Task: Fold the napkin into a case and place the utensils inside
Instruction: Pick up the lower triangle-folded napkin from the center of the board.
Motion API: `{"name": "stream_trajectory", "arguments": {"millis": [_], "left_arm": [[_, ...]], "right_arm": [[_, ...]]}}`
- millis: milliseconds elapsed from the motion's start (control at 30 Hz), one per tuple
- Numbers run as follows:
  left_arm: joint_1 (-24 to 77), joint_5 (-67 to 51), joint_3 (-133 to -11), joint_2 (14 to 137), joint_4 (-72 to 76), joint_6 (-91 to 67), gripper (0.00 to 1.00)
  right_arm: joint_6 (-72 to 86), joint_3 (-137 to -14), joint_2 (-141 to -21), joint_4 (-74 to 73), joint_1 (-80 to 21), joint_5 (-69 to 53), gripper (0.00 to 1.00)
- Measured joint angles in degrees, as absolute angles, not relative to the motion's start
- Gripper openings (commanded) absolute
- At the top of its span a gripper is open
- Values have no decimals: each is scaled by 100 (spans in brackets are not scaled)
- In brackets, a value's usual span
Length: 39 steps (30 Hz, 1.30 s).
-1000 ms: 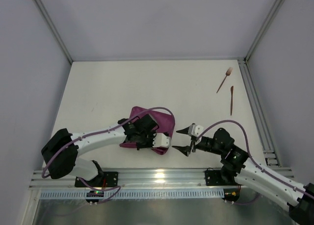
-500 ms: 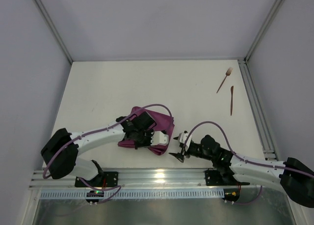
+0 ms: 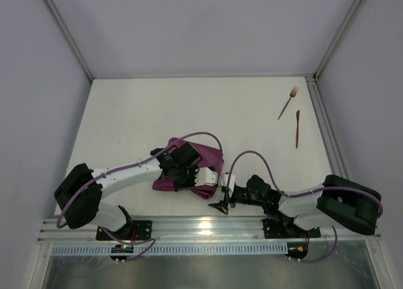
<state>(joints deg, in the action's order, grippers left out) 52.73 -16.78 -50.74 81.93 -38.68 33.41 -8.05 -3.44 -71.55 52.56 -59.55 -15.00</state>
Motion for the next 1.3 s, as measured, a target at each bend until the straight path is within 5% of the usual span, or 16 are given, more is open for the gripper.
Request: {"name": "stream_trajectory", "arguments": {"millis": [333, 533, 1300], "left_arm": [[5266, -1761, -5124, 8246, -3966, 3293, 0], [5210, -1754, -5124, 8296, -4185, 3227, 0], [4825, -2235, -5260, 8313, -4209, 3192, 0]], "right_arm": [[-294, -530, -8558, 6814, -6071, -1415, 78], [-32, -539, -9201, 7454, -6165, -1317, 69], [58, -338, -9260, 7404, -6222, -996, 76]]}}
